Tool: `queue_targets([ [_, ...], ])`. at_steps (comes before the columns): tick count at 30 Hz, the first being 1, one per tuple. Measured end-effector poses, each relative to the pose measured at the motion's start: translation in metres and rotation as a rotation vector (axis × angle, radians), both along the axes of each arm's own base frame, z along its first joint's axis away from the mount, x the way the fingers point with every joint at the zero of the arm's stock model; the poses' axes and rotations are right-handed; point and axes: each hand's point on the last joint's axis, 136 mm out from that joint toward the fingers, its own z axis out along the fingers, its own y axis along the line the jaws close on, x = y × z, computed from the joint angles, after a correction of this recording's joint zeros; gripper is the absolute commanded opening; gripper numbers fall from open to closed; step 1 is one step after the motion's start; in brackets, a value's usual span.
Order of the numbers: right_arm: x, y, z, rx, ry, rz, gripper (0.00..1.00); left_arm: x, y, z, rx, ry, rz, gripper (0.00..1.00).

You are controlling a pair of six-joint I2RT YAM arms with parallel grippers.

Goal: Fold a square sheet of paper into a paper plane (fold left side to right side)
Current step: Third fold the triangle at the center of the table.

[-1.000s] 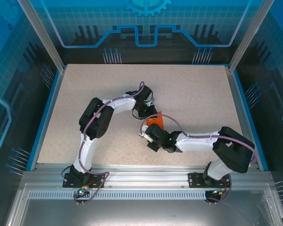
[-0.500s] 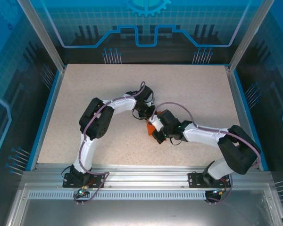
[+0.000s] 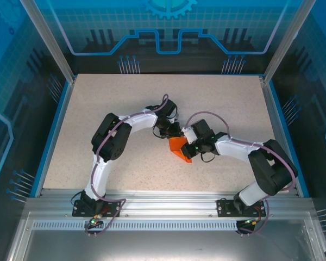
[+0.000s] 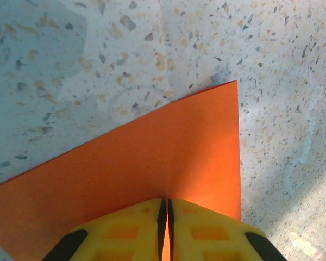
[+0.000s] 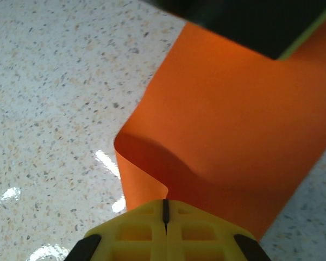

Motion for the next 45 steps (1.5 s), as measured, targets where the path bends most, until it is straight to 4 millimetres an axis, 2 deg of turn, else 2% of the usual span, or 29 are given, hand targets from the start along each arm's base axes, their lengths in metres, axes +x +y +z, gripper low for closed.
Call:
queue_targets([
  [12,0.015,-0.004,-0.009,-0.019,0.061,-0.045,0.0,0.0,-0.001,0.001,0.003,-0.002,-0.004,0.16],
  [29,0.021,-0.017,-0.021,-0.041,0.128,-0.112,0.0,0.0,-0.001,0.0,0.01,-0.006,-0.004,0.16],
  [39,0.025,-0.023,-0.022,-0.047,0.126,-0.136,0.0,0.0,-0.001,0.0,0.011,-0.007,-0.004,0.16],
  [45,0.033,-0.02,-0.014,-0.038,0.109,-0.139,0.0,0.0,-0.001,0.0,0.012,-0.007,-0.004,0.16],
])
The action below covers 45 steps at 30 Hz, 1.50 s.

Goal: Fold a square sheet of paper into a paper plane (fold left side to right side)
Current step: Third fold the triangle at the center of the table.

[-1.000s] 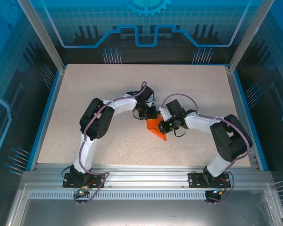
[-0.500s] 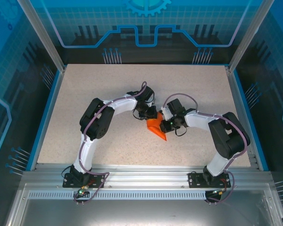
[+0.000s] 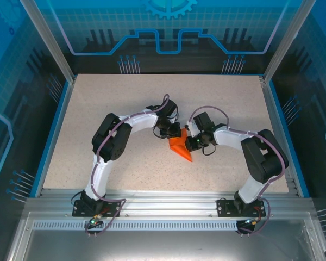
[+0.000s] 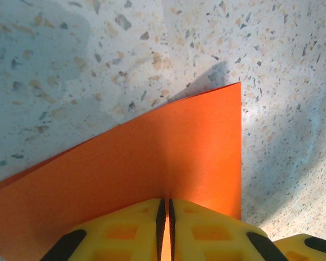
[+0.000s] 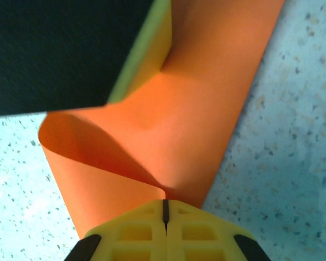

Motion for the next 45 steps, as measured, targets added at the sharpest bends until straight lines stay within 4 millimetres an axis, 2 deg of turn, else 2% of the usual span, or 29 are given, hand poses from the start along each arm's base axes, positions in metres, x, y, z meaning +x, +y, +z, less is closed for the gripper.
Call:
queue_targets([
  [10,-0.001,-0.002,-0.007,-0.011,0.025,-0.003,0.0,0.0,0.0,0.0,0.0,0.0,0.0,0.16],
  [31,-0.001,-0.004,-0.008,-0.02,0.034,-0.031,0.0,0.0,0.0,0.0,0.0,0.0,0.0,0.16],
  [40,-0.006,-0.006,-0.01,-0.027,0.061,-0.044,0.0,0.0,-0.001,0.002,-0.001,-0.006,-0.002,0.22],
  [45,-0.006,-0.006,-0.012,-0.029,0.065,-0.044,0.0,-0.004,0.001,0.007,0.013,-0.003,-0.017,0.34],
])
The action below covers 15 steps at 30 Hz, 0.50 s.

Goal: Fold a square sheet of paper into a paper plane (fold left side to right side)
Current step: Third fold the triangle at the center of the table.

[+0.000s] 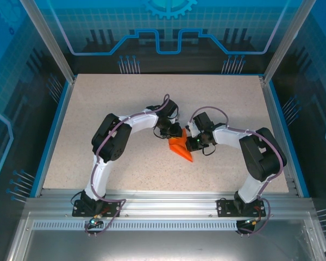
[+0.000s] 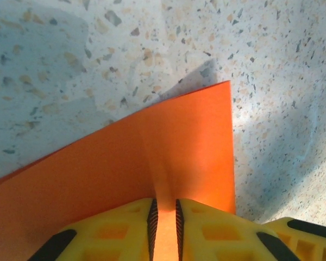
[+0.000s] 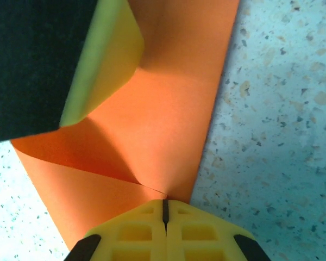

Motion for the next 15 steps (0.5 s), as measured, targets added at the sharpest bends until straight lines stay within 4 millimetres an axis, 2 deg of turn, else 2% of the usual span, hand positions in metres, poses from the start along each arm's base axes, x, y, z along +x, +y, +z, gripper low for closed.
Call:
queue_targets([
  [3,0.0,0.0,0.0,0.0,0.0,0.0,0.0,0.0,0.005,0.01,0.008,-0.005,0.005,0.39],
  [5,0.0,0.0,0.0,0.0,0.0,0.0,0.0,0.002,0.009,0.025,0.001,-0.028,0.014,0.4],
  [8,0.0,0.0,0.0,0.0,0.0,0.0,0.0,0.006,0.018,0.058,-0.033,-0.085,0.037,0.34],
  [11,0.0,0.0,0.0,0.0,0.0,0.0,0.0,-0.002,0.027,0.086,-0.076,-0.124,0.056,0.29],
  [13,0.0,0.0,0.0,0.0,0.001,0.0,0.0,-0.01,0.025,0.092,-0.115,-0.122,0.056,0.28],
  [15,0.0,0.0,0.0,0.0,0.002,0.001,0.0,-0.021,0.018,0.089,-0.151,-0.098,0.043,0.27],
])
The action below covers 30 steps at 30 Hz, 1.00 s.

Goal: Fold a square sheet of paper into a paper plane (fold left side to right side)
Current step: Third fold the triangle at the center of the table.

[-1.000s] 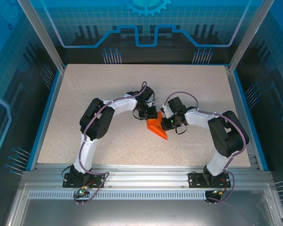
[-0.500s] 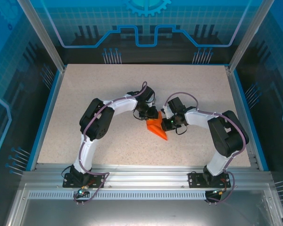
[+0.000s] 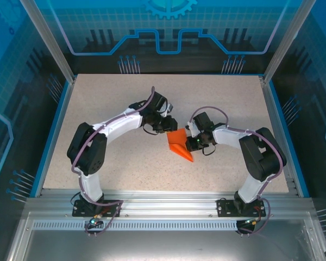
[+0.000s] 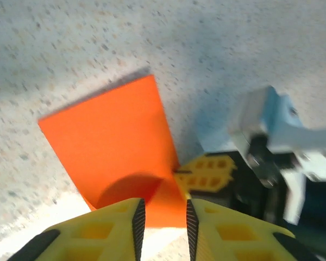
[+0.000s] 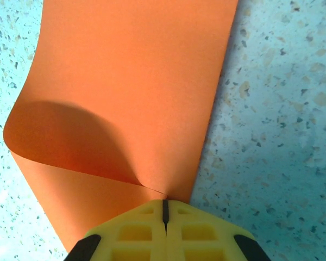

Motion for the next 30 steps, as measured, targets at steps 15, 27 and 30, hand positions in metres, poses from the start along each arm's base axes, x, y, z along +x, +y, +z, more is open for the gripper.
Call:
queue_targets([
  [15,0.002,0.001,0.0,-0.006,0.015,0.001,0.0,-0.029,-0.033,-0.056,-0.025,0.169,-0.023,0.25],
  [27,0.002,0.001,0.0,-0.012,0.028,0.001,0.0,-0.047,-0.02,-0.092,0.025,0.253,0.0,0.25],
  [30,0.002,0.001,0.0,-0.013,0.03,0.001,0.0,-0.046,-0.02,-0.093,0.022,0.25,0.0,0.25],
])
